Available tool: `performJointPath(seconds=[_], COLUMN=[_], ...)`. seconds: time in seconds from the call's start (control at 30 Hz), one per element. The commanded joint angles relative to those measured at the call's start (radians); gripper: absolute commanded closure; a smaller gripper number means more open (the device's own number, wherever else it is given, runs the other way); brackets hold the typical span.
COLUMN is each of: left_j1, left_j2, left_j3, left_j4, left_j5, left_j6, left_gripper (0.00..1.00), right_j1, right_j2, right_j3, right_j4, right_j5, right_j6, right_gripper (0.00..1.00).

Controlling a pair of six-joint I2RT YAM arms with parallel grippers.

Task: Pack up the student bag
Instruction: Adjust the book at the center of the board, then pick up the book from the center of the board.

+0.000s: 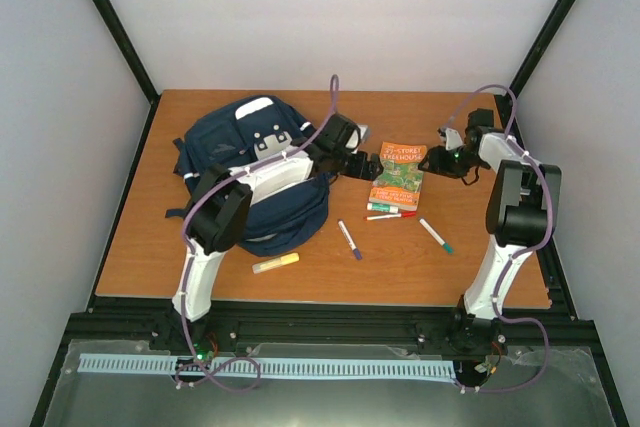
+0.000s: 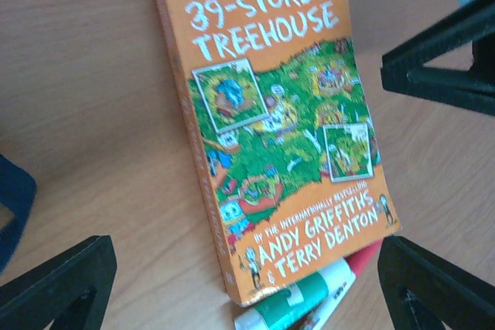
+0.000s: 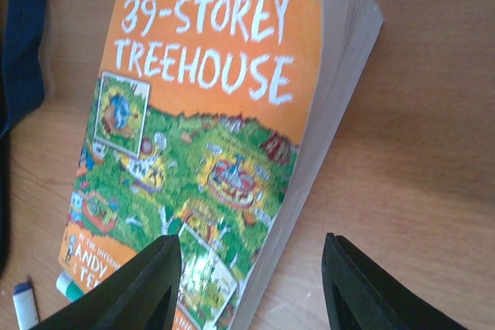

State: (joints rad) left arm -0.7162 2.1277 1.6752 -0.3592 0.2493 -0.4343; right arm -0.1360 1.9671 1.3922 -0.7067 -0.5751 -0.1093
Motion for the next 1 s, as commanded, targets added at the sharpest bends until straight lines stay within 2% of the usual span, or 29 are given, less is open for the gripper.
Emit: performJointPath(seconds=[0.0, 0.07, 0.1, 0.27, 0.47, 0.77, 0.97], left_j1=[0.032, 0.034, 0.036, 0.04, 0.052, 0.052, 0.052], left_j2=[0.071, 0.115, 0.165, 0.224, 0.301, 0.353, 0.399], left_j3=[0.081, 0.155, 0.222, 0.262, 0.3, 0.307, 0.316], left_j4=[0.053, 0.009, -0.025, -0.036, -0.071, -0.09, -0.054], left_j5=[0.073, 0.072, 0.075, 0.085, 0.133, 0.174, 0.289], left_j6=[-0.079, -0.09, -0.11, -0.146, -0.241, -0.29, -0.356], left_gripper=[0.06, 0.09, 0.12, 0.15, 0.17, 0.18, 0.19], right_j1=[-0.002, -0.001, -0.001, -0.001, -0.026, -0.028, -0.028], right_j2=[0.067, 0.083, 0.102, 0.138, 0.189, 0.197, 0.199], right_j3=[0.052, 0.053, 0.053, 0.043, 0.005, -0.017, -0.018], right_j4=[0.011, 0.016, 0.022, 0.025, 0.02, 0.025, 0.019], right_j5=[0.019, 0.019, 0.01, -0.005, 0.094, 0.16, 0.183], right_j6=[0.038, 0.043, 0.051, 0.055, 0.13, 0.121, 0.108], right_gripper=[0.5, 0.52, 0.57, 0.66, 0.78, 0.84, 0.85])
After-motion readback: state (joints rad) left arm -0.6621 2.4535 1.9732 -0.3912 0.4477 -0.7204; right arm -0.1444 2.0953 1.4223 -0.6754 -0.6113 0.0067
